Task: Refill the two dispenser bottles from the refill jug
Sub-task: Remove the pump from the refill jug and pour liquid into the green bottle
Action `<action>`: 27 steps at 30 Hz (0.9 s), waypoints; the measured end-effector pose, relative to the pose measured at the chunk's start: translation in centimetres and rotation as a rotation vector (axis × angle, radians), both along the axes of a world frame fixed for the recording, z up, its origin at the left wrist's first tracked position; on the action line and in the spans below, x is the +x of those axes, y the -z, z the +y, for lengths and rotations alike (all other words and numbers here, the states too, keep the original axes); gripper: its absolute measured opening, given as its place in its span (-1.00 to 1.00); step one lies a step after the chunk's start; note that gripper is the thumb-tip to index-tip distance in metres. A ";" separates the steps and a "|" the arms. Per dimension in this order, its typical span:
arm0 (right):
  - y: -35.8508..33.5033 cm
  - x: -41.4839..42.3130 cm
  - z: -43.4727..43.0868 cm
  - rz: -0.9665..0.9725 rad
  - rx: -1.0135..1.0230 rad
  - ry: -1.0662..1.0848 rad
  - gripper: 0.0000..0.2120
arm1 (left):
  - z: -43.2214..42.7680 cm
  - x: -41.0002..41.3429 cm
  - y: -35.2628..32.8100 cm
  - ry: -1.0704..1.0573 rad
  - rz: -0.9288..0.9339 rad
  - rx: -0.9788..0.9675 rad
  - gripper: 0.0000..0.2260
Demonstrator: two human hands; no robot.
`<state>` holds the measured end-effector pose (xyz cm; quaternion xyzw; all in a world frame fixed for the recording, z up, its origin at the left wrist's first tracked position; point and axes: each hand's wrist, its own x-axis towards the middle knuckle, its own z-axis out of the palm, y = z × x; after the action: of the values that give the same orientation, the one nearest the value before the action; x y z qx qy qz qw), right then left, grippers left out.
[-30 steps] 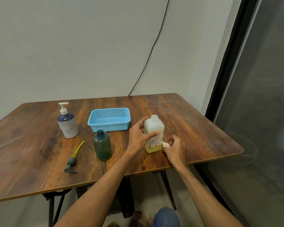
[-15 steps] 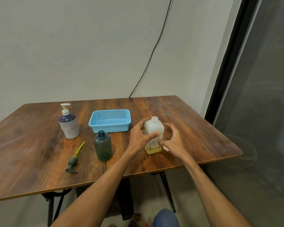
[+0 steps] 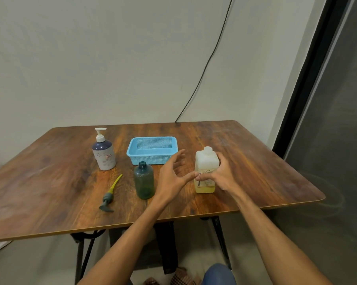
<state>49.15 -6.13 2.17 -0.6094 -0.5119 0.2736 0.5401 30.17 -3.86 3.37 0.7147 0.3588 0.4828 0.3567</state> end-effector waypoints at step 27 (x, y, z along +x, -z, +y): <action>-2.6 -10.1 2.6 -0.555 0.086 -0.027 -0.16 | 2.6 -10.0 3.6 -0.270 0.006 -0.109 -0.24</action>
<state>39.04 -3.57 4.73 -0.6306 -0.6595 0.0817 0.4010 20.19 -1.25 -0.23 0.6408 0.4786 0.5041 0.3258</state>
